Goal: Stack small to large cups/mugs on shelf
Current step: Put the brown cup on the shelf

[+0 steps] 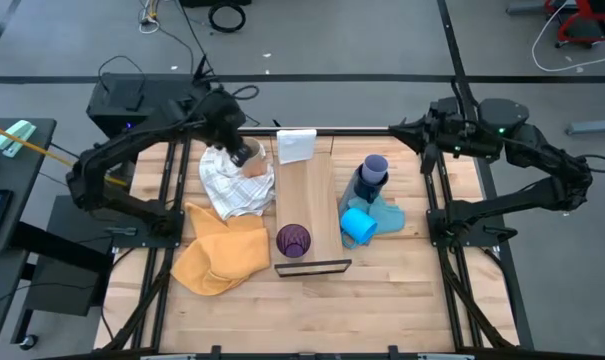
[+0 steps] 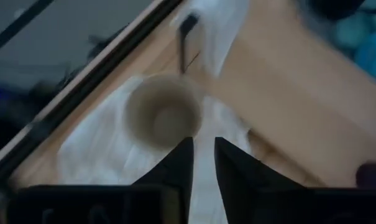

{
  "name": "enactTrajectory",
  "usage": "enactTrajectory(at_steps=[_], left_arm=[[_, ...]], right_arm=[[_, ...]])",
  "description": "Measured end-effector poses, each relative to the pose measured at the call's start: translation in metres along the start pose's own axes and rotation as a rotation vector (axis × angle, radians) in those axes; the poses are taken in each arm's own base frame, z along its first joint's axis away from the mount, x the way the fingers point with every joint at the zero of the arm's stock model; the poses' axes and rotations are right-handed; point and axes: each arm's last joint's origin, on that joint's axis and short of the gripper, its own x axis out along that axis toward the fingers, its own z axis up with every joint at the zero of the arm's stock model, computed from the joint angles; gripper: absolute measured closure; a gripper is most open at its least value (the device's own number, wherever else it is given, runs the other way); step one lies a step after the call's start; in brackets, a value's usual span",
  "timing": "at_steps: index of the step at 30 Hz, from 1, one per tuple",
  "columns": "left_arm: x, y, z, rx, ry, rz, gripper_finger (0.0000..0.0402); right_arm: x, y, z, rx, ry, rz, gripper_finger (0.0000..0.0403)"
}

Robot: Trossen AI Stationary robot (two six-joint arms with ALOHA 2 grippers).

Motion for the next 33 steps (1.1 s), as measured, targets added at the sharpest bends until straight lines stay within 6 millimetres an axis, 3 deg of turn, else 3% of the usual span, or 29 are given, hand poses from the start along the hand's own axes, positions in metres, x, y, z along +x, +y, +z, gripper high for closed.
enactTrajectory(at_steps=[6,13,20,33], left_arm=[[-0.002,0.01,0.012,0.009,-0.097,-0.072,0.0297],[-0.003,0.027,0.014,-0.135,-0.062,-0.087,0.0283],[0.026,0.035,0.008,-0.184,0.141,-0.031,0.03],[0.068,0.039,0.012,-0.145,0.256,0.111,0.0303]], right_arm=[[0.007,-0.001,-0.001,0.063,0.003,-0.045,0.0388],[0.03,0.001,-0.008,0.104,0.06,-0.069,0.0388],[0.049,0.002,-0.014,0.114,0.108,-0.09,0.0388],[0.039,0.002,-0.011,0.117,0.088,-0.064,0.0388]])
